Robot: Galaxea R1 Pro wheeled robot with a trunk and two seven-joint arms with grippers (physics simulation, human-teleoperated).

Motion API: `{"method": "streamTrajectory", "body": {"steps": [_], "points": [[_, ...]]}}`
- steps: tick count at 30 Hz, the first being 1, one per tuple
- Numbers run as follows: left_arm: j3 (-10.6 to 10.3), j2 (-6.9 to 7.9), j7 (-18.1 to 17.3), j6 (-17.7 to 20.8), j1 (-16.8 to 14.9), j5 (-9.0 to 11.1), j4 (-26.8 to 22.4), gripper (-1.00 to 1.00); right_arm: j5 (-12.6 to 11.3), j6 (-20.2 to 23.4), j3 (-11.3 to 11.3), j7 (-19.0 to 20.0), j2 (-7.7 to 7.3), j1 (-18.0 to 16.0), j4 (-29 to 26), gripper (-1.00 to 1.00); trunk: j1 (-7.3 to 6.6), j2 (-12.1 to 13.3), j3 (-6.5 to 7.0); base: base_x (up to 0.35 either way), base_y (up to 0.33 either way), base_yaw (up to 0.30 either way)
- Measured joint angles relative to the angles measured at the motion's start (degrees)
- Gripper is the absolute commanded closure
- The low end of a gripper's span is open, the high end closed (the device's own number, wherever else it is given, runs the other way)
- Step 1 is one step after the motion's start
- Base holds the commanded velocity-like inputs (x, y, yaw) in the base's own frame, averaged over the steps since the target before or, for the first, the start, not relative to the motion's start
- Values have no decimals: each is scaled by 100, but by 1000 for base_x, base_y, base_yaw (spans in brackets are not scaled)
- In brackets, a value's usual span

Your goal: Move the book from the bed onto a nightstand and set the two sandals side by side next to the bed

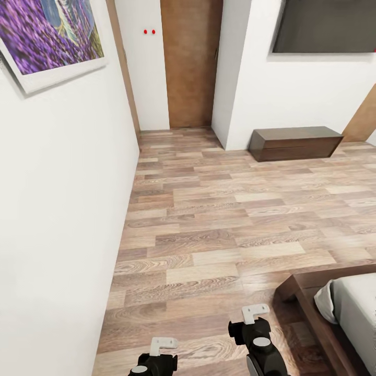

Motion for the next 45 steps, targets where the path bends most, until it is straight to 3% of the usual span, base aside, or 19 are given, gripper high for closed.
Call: {"method": "streamTrajectory", "body": {"steps": [4, 26, 33, 45], "points": [[0, -1, 1, 0, 0, -2, 2, -100, 4, -1, 0, 0, 0, 0, 0, -100, -88, 160, 72, 0, 0, 0], [3, 15, -49, -309, 0, -39, 73, -100, -10, -7, -31, -4, 0, 0, 100, -100, -89, 162, 72, 0, 0, 0], [11, 21, -69, -369, 0, -21, 293, -100, -31, -56, -79, -20, -16, 0, 370, -100, -89, 162, 72, 0, 0, 0], [35, 31, -53, -377, 0, -7, 539, -100, -37, -450, -534, -21, -66, -2, 982, -100, -89, 162, 72, 0, 0, 0]]}}
